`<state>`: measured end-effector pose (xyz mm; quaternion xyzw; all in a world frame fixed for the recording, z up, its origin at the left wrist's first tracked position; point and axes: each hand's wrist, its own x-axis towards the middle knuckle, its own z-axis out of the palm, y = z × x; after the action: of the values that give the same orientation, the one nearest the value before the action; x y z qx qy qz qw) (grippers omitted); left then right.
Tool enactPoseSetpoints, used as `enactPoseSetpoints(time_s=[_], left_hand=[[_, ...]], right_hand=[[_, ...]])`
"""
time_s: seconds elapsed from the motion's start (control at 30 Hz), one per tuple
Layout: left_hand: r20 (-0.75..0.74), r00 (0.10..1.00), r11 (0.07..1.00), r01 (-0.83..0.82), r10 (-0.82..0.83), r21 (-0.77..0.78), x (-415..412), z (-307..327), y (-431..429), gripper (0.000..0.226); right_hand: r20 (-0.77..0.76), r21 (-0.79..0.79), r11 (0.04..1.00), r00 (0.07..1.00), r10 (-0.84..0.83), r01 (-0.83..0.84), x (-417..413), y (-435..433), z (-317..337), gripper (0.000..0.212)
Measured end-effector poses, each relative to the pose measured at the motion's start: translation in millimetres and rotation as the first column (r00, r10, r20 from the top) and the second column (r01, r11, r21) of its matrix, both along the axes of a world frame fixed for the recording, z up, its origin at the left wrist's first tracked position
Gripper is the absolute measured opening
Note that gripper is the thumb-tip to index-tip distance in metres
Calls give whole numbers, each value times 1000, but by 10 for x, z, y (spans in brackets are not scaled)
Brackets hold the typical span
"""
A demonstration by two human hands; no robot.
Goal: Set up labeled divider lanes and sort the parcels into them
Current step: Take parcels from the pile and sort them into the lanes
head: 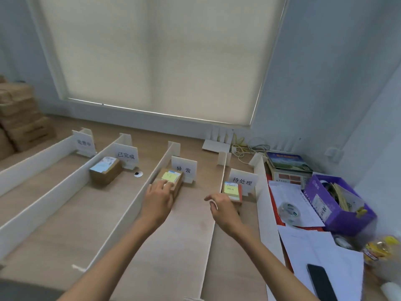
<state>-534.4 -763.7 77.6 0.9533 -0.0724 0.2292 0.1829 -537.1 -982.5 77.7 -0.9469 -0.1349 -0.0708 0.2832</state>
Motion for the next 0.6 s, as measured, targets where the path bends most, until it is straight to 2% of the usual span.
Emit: enactPoseSetpoints(time_s=[0.17,0.33,0.6], left_hand=[[36,993,993,-111,113,-47,-408,154,954,27],[39,966,963,-250,255,-103,-879,248,2076,31],[-7,884,873,-463,467,-151,-1749,292,4146,30]], right_hand=[[36,-3,996,996,87,-87,-180,759,121,30],[68,11,984,982,178,-179,-262,1892,173,25],[40,149,934,946,321,-324,-584,4018,2,23]])
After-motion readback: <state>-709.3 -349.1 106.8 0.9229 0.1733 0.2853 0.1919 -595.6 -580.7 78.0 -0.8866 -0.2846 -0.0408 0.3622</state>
